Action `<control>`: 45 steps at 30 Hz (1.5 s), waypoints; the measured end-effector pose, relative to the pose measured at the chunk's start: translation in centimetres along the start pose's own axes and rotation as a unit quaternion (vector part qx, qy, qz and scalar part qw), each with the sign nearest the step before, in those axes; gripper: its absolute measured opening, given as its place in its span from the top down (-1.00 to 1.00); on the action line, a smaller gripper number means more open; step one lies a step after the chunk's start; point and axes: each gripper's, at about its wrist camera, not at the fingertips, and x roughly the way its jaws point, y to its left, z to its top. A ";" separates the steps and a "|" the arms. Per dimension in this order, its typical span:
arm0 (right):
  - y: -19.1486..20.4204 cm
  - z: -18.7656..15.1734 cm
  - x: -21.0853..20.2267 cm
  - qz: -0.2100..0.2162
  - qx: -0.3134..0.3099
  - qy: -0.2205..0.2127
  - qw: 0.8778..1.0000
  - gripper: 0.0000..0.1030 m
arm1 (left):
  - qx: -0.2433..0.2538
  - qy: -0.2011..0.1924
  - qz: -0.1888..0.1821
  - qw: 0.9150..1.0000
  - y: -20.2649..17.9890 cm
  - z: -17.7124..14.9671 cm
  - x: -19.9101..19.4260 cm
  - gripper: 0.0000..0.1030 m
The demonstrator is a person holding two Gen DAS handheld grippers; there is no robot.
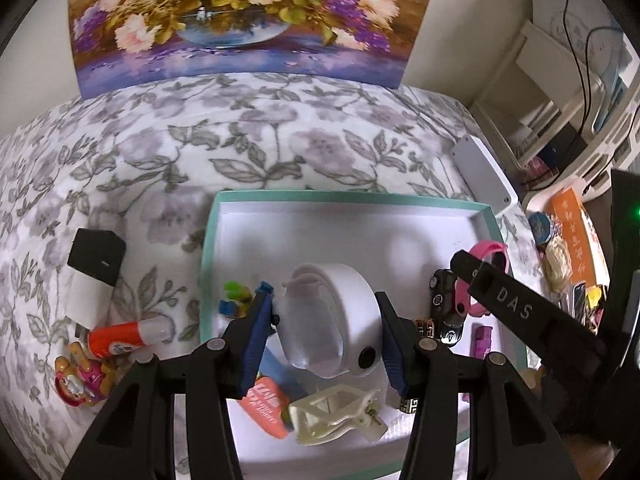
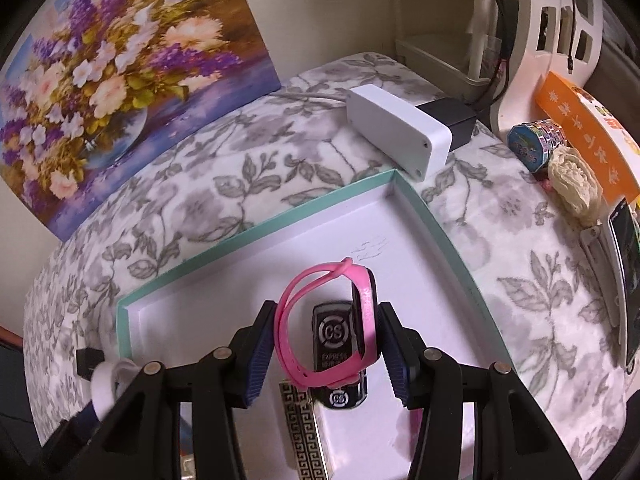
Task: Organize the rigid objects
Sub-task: 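Carry the white case with the left tool while the right tool carries the watch band over the tray, then release the watch band into the tray with the right tool while the left tool releases the case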
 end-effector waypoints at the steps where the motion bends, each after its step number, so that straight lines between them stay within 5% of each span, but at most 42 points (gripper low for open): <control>1: -0.1 0.1 0.1 0.000 0.000 0.000 1.000 -0.02 | 0.002 0.001 0.001 1.000 -0.1 0.0 0.1 -0.02; 19: -0.1 -0.7 0.5 0.000 -0.025 0.011 1.000 -0.04 | 0.009 0.006 0.006 1.000 -0.2 0.0 0.1 -0.05; 22: -0.1 -0.8 0.4 0.004 -0.025 0.012 1.000 -0.07 | 0.005 0.002 0.001 1.000 -0.1 0.2 -0.3 -0.20; 31: 0.2 -1.3 -0.4 0.004 -0.031 0.010 0.999 -0.24 | -0.001 -0.014 0.008 1.000 0.9 0.5 -2.1 -0.22; 34: 0.3 -1.6 -0.7 0.001 -0.034 0.010 0.999 -0.34 | -0.013 -0.017 0.014 1.000 1.9 0.4 -2.5 -0.46; 45: 1.4 -3.8 -1.6 -0.005 -0.056 0.017 0.998 -0.53 | -0.071 -0.005 0.061 0.996 7.4 -1.2 -3.3 -0.67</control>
